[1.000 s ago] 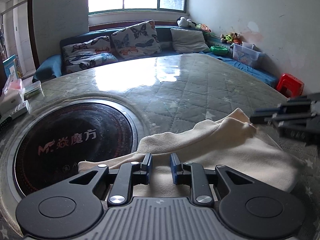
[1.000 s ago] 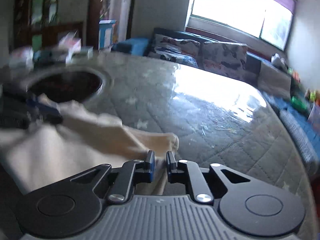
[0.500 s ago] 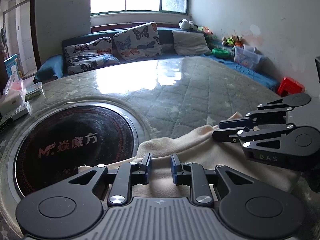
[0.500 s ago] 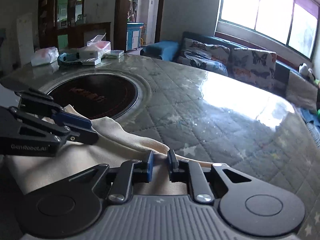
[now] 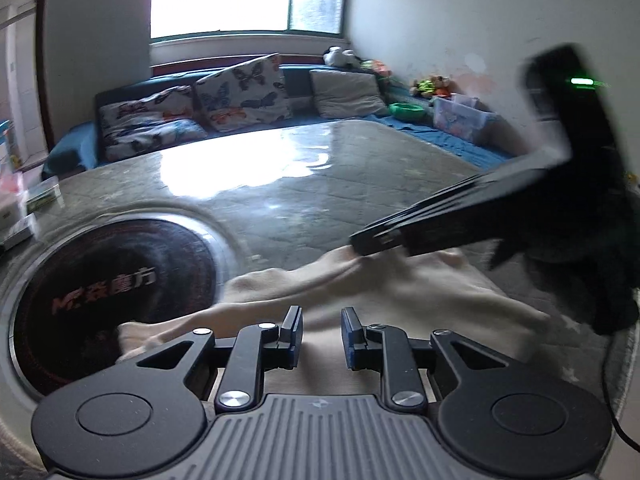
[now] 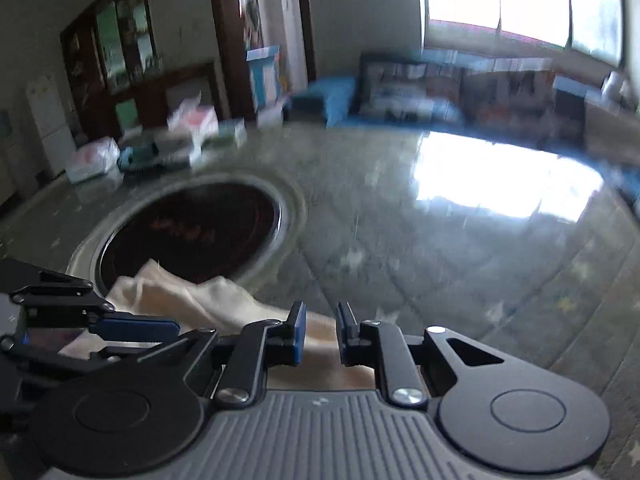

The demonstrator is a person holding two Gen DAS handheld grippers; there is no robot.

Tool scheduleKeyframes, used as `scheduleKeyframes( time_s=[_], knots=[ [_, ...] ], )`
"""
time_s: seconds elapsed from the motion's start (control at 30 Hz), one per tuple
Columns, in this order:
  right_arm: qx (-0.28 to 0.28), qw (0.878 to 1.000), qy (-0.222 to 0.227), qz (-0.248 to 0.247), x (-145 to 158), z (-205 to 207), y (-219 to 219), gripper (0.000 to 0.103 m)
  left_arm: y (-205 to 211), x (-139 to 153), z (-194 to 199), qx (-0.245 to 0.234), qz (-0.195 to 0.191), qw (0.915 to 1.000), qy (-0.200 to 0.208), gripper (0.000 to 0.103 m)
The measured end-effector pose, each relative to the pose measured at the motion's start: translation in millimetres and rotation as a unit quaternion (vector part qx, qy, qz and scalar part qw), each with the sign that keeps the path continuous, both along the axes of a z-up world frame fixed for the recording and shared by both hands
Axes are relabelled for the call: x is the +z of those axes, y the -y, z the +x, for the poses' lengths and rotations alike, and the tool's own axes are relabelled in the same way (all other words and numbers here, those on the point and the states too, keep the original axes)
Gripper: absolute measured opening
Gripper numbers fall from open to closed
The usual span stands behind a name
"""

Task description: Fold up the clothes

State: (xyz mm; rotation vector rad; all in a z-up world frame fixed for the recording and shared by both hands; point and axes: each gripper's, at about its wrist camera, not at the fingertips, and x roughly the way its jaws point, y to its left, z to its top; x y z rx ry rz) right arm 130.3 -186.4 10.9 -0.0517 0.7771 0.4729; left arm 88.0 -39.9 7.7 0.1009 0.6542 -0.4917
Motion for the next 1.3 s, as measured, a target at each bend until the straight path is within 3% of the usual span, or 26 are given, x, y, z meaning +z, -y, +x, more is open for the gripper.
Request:
scheduleKeyframes(
  time_s=[0.13,0.23,0.3,0.43,0.57,0.73,0.87,0.97,1.1,1.3],
  knots=[
    [0.002,0.999,-0.045,0.030,-15,17,9,0.020,15,-1,0,-0.022,-0.005,0.9997,-0.002,0.026],
    [0.017,0.999,-0.025,0.017,-13,14,3,0.007,22,-5,1,-0.032,-0.004,0.9994,-0.007,0.029],
    [0.030,1.000,0.006,-0.002,-6,10,-3,0.004,24,-9,3,-0.036,-0.003,0.9993,-0.012,0.029],
    [0.033,0.999,0.033,-0.005,4,13,-9,0.004,26,-15,5,-0.039,-0.002,0.9991,-0.017,0.029],
    [0.032,0.999,0.019,-0.036,-17,20,-16,0.004,22,-15,5,-0.034,-0.007,0.9992,-0.018,0.030],
    [0.000,1.000,0.014,0.003,-9,23,-1,0.010,5,-9,8,0.000,-0.011,0.9998,-0.015,0.030],
    [0.010,0.999,0.034,0.000,7,-1,6,0.011,-12,-3,7,0.029,-0.020,0.9993,-0.012,0.030],
    [0.036,0.998,0.051,-0.018,12,-33,4,0.011,-15,3,-6,0.025,-0.023,0.9994,0.002,0.030],
    [0.055,0.996,0.056,-0.031,3,-68,0,0.011,-11,4,-24,0.012,-0.021,0.9996,0.013,0.030],
    [0.036,0.997,0.066,-0.021,-17,-88,6,0.011,-9,-3,-37,0.020,-0.005,0.9997,0.014,0.030]
  ],
)
